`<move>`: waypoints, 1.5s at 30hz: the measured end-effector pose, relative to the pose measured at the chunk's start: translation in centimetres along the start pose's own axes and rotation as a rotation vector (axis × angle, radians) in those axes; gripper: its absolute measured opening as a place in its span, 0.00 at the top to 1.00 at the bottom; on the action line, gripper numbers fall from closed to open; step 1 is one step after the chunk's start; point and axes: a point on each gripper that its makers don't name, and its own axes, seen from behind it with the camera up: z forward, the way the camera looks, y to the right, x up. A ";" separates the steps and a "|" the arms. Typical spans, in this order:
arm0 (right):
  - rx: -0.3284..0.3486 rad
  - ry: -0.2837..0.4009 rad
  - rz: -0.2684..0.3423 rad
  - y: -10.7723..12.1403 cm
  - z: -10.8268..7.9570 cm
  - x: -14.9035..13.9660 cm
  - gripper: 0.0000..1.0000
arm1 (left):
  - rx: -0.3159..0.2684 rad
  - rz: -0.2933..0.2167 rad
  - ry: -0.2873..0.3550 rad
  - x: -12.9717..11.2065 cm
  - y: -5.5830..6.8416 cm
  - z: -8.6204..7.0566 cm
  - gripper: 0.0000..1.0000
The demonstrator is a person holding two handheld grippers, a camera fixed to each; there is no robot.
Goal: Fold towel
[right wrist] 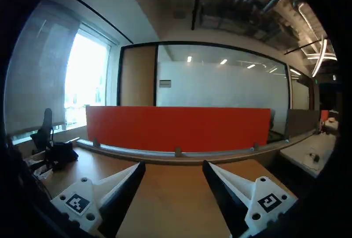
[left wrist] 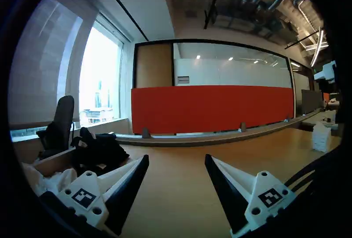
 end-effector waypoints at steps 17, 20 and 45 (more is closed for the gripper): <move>0.000 -0.004 -0.023 -0.3 0.5 -1.8 0.00 | 0.011 -0.016 -0.010 -3.8 0.4 -0.6 0.06; 0.000 -0.004 -0.022 -0.3 0.4 -2.0 0.00 | 0.012 -0.012 -0.011 -4.0 0.5 -0.7 0.06; 0.000 -0.021 -0.027 -0.2 0.1 -2.7 0.00 | 0.000 -0.017 -0.022 -4.8 0.7 -1.0 0.06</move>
